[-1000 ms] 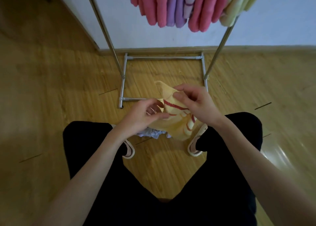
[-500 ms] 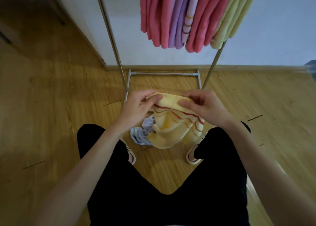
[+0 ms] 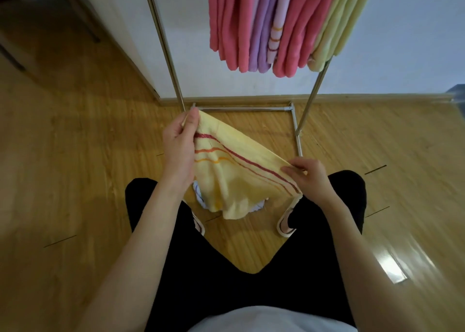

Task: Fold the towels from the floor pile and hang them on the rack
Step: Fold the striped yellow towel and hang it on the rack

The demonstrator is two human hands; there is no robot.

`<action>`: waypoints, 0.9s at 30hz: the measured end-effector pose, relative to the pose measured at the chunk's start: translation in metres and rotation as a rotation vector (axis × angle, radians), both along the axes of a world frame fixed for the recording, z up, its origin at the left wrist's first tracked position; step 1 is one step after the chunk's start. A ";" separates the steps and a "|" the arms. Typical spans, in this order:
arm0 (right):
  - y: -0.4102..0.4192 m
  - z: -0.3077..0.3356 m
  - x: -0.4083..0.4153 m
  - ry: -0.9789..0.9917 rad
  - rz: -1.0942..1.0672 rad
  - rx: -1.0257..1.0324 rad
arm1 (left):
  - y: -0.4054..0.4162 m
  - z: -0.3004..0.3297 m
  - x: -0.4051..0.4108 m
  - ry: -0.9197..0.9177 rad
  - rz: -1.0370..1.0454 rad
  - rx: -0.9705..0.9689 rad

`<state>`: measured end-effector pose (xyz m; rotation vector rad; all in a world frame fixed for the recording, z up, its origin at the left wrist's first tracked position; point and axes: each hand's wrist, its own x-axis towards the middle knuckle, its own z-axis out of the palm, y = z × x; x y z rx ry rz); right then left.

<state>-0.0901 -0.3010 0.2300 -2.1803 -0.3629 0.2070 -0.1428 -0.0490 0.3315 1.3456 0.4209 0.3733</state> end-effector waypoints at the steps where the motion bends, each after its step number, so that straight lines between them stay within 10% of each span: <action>1: 0.001 -0.002 -0.001 -0.018 -0.025 0.006 | -0.001 0.001 -0.001 0.004 0.015 -0.038; 13: 0.010 0.010 -0.009 0.057 -0.099 0.099 | 0.017 0.014 -0.014 -0.033 0.212 -0.297; 20: 0.023 0.031 -0.002 0.168 -0.382 0.258 | 0.035 -0.006 -0.015 0.214 0.071 0.300; 27: 0.034 0.046 0.008 0.285 -0.413 0.236 | 0.013 -0.002 -0.015 0.314 -0.179 0.135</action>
